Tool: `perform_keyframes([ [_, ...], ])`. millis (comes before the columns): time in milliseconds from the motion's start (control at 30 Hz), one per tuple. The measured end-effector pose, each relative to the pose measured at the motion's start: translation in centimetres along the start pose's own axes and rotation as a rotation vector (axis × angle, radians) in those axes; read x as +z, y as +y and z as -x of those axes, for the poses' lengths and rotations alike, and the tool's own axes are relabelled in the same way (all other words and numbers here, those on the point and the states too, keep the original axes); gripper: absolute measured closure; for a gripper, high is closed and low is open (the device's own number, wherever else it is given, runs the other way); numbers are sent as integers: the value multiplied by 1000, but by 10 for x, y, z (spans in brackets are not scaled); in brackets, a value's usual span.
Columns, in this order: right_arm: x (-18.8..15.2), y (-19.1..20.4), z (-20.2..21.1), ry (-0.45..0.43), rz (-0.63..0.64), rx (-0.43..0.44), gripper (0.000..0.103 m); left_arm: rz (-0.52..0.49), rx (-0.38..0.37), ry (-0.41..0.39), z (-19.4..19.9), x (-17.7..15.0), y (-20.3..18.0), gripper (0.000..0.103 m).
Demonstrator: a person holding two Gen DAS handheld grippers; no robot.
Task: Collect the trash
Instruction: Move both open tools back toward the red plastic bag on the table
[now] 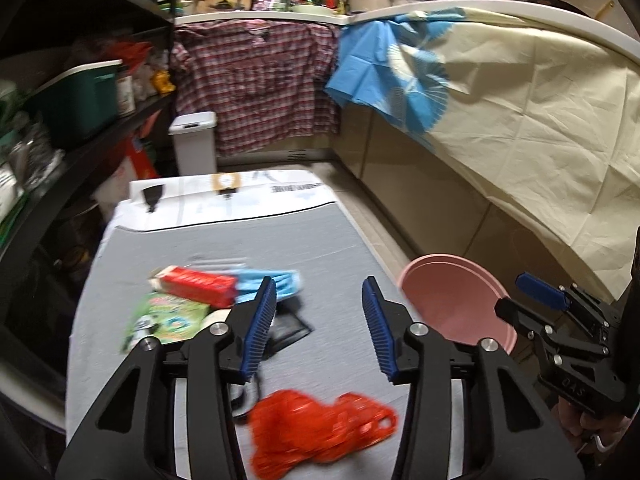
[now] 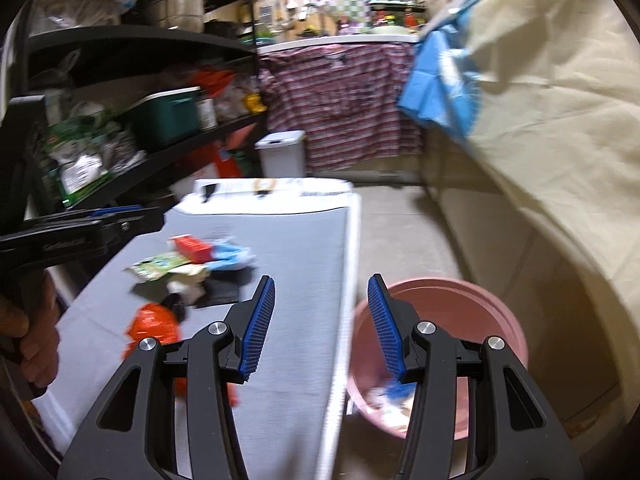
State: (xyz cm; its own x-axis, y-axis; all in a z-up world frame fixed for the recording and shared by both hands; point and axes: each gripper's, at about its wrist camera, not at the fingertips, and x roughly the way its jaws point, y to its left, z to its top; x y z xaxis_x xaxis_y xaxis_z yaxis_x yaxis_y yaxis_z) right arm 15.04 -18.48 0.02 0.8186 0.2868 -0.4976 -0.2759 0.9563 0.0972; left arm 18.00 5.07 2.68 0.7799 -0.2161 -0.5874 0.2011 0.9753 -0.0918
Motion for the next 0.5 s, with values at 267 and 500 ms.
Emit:
perform_keyframes([
  [267,-14,56,-19,44,55,133,53,70,86,1,20,-18,59,62],
  [500,-24,85,-41,97,85,208,53,138,149,15,30,-34,103,62],
])
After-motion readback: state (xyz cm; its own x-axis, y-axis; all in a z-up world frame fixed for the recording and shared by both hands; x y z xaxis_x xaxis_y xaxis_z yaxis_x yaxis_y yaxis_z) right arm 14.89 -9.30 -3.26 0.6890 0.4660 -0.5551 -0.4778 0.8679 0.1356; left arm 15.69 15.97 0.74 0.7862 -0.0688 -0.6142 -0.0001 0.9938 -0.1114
